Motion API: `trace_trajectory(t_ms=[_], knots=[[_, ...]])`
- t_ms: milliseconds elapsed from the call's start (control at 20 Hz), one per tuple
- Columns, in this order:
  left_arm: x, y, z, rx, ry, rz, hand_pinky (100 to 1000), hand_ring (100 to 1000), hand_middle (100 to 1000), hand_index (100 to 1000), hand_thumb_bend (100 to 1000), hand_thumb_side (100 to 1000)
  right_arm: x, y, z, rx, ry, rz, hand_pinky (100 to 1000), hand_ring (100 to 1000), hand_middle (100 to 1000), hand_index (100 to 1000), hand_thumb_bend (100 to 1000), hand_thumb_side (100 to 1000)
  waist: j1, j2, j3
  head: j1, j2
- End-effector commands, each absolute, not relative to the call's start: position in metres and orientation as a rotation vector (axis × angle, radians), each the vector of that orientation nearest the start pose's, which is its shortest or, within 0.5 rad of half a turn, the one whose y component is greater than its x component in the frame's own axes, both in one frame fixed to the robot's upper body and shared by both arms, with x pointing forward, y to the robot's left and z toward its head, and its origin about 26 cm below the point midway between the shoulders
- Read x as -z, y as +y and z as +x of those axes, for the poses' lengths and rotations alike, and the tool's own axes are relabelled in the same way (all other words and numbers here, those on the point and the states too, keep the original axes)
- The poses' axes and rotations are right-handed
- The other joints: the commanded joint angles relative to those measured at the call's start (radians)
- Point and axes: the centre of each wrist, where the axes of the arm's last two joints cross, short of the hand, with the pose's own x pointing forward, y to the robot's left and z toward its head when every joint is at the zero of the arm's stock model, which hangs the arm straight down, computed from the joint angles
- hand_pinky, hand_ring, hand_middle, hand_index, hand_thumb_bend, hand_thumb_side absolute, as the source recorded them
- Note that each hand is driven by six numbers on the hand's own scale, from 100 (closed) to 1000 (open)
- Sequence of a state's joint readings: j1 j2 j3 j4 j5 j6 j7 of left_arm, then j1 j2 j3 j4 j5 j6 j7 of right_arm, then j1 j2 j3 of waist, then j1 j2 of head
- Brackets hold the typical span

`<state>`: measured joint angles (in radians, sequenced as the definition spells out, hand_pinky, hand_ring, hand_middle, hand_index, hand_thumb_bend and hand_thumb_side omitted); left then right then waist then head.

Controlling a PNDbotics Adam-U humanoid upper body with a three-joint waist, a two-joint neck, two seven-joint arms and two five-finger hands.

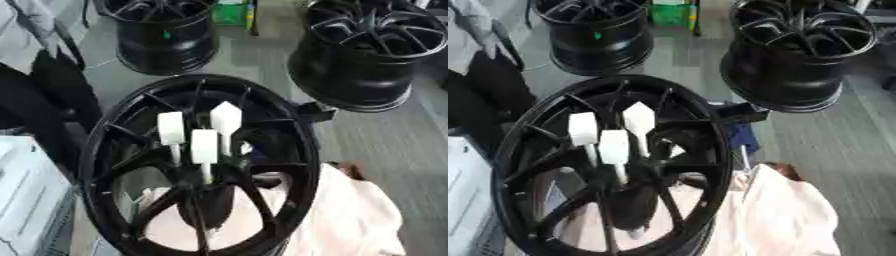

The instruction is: Pull the pin out of the wheel hub.

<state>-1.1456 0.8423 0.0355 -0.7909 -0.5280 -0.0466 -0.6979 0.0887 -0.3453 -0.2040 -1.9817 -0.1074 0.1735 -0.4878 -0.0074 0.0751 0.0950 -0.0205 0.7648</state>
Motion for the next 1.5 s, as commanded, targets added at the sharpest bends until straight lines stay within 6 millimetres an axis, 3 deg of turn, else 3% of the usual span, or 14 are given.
trace_trajectory(t_ms=[50,400,650,1050,1500], knots=[[-0.369,0.451,0.432,1.023,-1.325,0.872,860,883,785,866,302,197,-0.124,-0.352,0.239,0.327,-1.784,-0.706,714,728,755,772,100,766,0.004,-0.008,-0.002,0.005,0.005],[-0.37,0.448,0.436,1.014,-1.349,0.902,849,853,753,853,269,224,-0.125,-0.353,0.239,0.331,-1.787,-0.709,714,728,756,772,100,763,0.005,-0.009,-0.005,0.006,0.005],[-0.374,0.429,0.441,1.095,-1.426,0.845,831,813,703,820,232,226,-0.126,-0.354,0.239,0.325,-1.791,-0.714,714,728,755,771,100,761,0.004,-0.012,-0.005,0.008,0.005],[-0.386,0.372,0.442,1.457,-1.511,0.694,822,799,692,815,257,284,-0.126,-0.353,0.24,0.323,-1.788,-0.706,713,728,755,771,100,763,0.004,-0.011,-0.009,0.015,0.005],[-0.382,0.287,0.433,1.878,-1.573,0.464,815,791,686,811,295,337,-0.128,-0.353,0.241,0.309,-1.798,-0.707,713,727,755,771,100,760,0.008,-0.008,-0.018,0.029,0.005]])
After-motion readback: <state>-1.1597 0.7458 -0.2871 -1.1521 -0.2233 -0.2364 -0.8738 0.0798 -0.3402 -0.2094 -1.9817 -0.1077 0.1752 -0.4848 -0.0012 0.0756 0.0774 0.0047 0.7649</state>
